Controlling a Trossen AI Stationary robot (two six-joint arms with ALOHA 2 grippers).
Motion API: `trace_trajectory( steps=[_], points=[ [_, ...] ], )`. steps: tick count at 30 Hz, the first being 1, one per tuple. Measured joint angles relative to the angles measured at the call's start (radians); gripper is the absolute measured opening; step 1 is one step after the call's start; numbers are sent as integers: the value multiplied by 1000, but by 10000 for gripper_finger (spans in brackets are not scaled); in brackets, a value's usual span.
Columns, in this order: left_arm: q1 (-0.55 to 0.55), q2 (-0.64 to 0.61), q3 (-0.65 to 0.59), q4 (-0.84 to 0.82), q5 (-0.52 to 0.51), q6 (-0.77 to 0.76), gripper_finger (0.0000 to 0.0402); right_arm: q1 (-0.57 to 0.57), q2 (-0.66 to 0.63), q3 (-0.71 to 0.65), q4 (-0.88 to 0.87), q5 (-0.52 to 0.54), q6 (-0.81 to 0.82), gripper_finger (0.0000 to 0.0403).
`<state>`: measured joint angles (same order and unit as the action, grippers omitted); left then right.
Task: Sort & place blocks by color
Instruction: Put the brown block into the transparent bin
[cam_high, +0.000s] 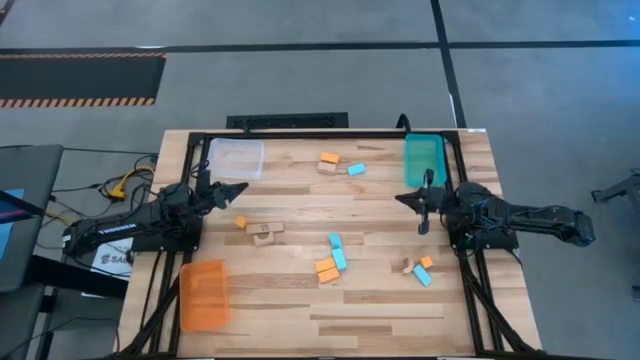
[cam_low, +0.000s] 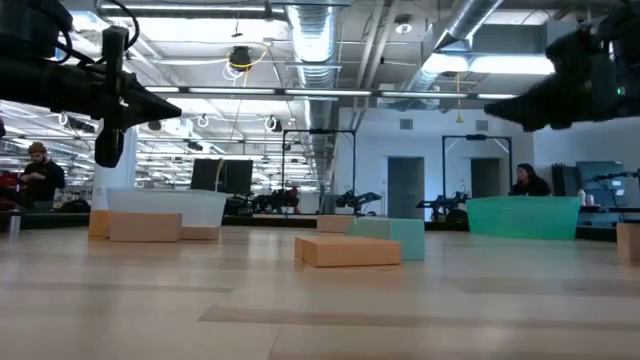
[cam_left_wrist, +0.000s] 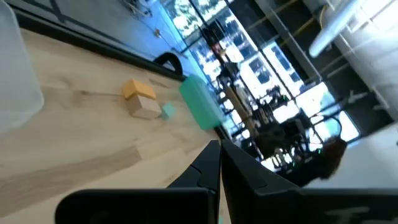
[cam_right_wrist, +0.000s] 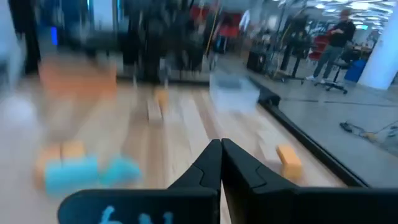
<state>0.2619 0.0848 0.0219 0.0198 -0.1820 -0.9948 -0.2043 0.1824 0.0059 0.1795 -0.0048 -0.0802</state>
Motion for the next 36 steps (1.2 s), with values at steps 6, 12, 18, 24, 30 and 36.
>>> trace_trajectory(
  steps=[6,12,18,24,30,36],
  points=[
    [0,0,0,138,81,132,0,-1,0,0,209,31,279,33],
    [0,0,35,192,178,315,0,-1,3,63,273,56,293,33],
    [0,37,172,-19,177,534,0,0,95,173,274,61,292,33],
    [0,131,320,-215,177,697,0,31,312,305,277,56,282,33],
    [0,278,422,-368,177,811,0,89,548,448,279,49,281,33],
    [0,407,436,-390,234,860,1,100,750,548,275,53,383,33]
  ],
)
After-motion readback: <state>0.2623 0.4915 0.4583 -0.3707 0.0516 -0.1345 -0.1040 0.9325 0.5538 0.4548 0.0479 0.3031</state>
